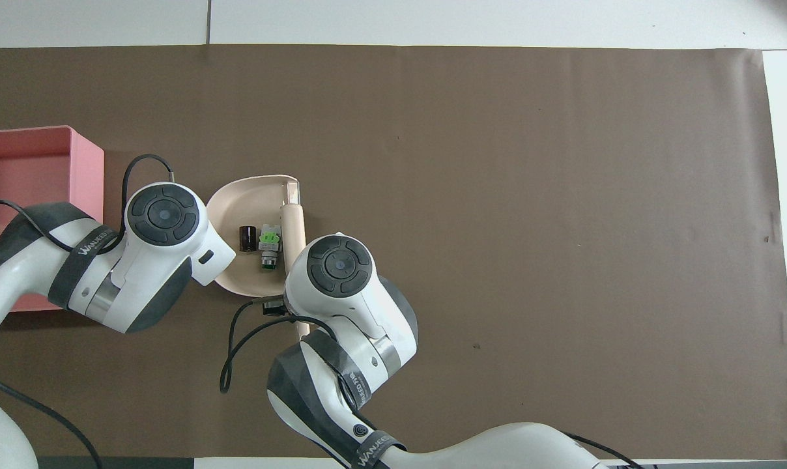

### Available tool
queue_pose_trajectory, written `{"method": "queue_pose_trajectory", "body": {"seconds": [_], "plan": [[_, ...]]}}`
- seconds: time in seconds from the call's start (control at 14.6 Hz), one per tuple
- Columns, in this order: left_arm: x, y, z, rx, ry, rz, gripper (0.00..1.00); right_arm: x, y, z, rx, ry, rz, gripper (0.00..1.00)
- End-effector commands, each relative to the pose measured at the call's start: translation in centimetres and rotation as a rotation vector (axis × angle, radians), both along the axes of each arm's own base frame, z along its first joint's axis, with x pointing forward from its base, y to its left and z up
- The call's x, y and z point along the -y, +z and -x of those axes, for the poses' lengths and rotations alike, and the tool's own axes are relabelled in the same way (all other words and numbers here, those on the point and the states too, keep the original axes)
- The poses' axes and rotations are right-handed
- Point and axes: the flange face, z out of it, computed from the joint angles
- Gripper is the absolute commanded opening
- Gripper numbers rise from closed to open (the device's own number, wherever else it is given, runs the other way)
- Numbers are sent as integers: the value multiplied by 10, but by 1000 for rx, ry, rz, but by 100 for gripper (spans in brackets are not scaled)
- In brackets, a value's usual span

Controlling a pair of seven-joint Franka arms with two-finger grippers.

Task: Clean e-waste and dump in bin
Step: 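Sweep the small parts into the dustpan with the right gripper's brush, then return the brush to the table while the left gripper lifts the dustpan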

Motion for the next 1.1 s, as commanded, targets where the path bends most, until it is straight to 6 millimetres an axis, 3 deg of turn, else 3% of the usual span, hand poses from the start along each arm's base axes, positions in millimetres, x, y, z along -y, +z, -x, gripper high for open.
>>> {"method": "queue_pose_trajectory", "body": {"seconds": [0.0,0.34,0.48,0.62,0.82,1.03], "plan": [[-2,-4,10,10,-19,4,0,-13,15,3,17,-26,-85,0],[-20,-9,11,50,-4,68,0,-11,32,-3,-9,-60,-73,0],[-22,-9,9,51,8,108,0,0,64,1,-2,-92,-47,0],[-21,-7,8,37,2,142,0,38,102,-10,7,-121,26,0],[-23,11,5,61,-12,152,0,135,150,-46,7,-189,124,0],[-48,39,1,53,25,171,0,234,160,-82,-2,-154,248,0]]}}
